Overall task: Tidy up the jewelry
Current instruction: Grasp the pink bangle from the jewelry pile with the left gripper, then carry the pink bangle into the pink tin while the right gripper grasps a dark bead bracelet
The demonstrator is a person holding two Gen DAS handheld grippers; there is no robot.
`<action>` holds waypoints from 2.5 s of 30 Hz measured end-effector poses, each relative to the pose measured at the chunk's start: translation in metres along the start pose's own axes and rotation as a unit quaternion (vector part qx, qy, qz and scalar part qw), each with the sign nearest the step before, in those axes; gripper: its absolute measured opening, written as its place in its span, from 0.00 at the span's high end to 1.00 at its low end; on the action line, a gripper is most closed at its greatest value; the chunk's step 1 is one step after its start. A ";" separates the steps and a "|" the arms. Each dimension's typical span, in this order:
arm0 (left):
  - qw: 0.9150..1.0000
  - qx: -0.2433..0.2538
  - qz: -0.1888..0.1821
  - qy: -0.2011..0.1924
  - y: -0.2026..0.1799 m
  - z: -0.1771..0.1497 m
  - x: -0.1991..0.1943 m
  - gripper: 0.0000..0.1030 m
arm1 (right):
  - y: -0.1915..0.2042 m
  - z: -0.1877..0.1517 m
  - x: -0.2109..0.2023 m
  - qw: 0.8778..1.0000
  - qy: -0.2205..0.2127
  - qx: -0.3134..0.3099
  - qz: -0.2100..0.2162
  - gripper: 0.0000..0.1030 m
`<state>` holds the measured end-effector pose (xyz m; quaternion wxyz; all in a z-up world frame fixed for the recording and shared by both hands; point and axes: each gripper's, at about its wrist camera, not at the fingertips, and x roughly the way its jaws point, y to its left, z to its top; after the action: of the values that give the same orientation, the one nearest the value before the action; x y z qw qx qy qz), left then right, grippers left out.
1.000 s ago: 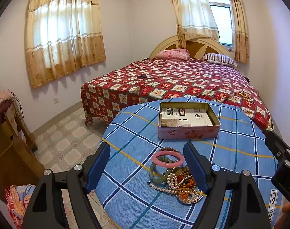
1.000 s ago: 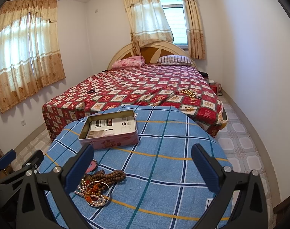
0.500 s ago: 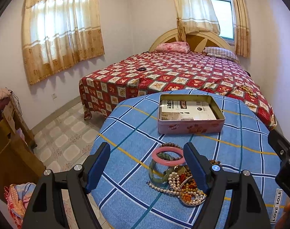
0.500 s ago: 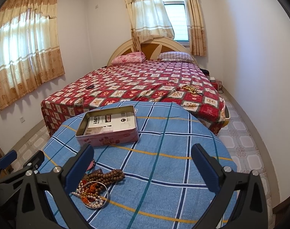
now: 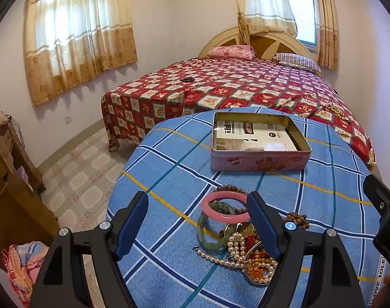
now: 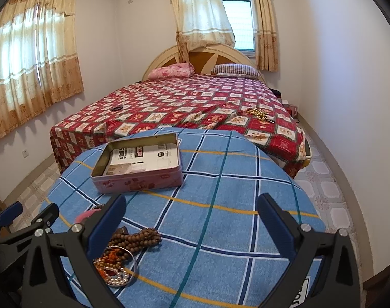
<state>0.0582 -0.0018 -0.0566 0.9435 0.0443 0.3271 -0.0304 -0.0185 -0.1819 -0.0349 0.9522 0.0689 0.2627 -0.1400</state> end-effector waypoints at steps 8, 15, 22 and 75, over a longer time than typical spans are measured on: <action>0.999 -0.017 -0.031 0.041 0.037 -0.014 0.034 0.23 | -0.006 -0.008 0.022 1.000 0.026 -0.011 0.010 0.00; 0.992 -0.044 -0.098 0.059 0.035 -0.012 0.056 0.29 | -0.005 -0.020 0.049 0.996 0.072 -0.016 0.047 0.26; 0.980 -0.064 -0.139 0.125 0.018 -0.005 0.101 0.58 | -0.014 -0.025 0.059 0.995 0.087 -0.007 0.044 0.26; 0.968 -0.019 -0.207 0.138 0.004 0.005 0.135 0.90 | -0.021 -0.030 0.080 0.991 0.122 0.010 0.055 0.28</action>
<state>0.1672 -0.0022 -0.1357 0.8629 -0.0381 0.4570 -0.2124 0.0271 -0.2142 -0.1031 0.9183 0.1096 0.3717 -0.0807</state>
